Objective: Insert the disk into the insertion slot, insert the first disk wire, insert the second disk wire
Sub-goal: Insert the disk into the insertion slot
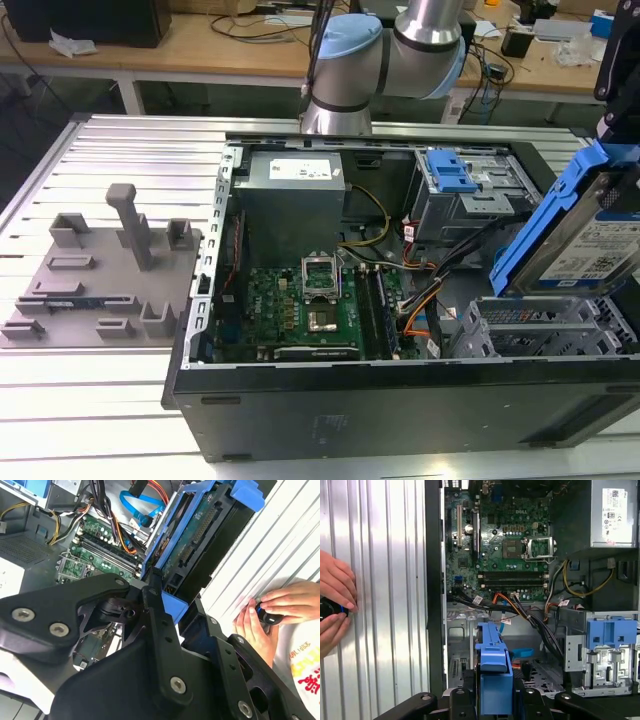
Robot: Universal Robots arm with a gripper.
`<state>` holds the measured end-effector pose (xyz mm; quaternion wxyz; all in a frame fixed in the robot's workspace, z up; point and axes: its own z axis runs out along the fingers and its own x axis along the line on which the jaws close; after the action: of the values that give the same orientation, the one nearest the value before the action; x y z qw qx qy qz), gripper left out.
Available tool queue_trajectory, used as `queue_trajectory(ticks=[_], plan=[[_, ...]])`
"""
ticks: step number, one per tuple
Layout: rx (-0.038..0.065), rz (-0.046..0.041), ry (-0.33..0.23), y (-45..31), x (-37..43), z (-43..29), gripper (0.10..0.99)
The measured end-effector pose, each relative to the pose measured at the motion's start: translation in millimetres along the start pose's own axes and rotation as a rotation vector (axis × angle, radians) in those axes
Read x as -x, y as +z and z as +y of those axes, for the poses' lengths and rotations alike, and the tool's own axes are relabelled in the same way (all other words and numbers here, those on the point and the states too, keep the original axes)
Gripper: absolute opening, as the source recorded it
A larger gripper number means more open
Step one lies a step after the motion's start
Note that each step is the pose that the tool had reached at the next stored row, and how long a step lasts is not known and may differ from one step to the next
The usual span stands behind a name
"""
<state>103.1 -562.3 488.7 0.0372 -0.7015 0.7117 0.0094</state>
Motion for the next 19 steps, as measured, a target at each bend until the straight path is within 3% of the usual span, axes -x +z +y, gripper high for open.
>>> queue_trajectory(ticks=[12,19], plan=[[0.001,0.0,-0.01,14.0,0.2,-2.8,0.369],[0.001,0.0001,-0.01,16.1,0.0,-2.6,0.369]])
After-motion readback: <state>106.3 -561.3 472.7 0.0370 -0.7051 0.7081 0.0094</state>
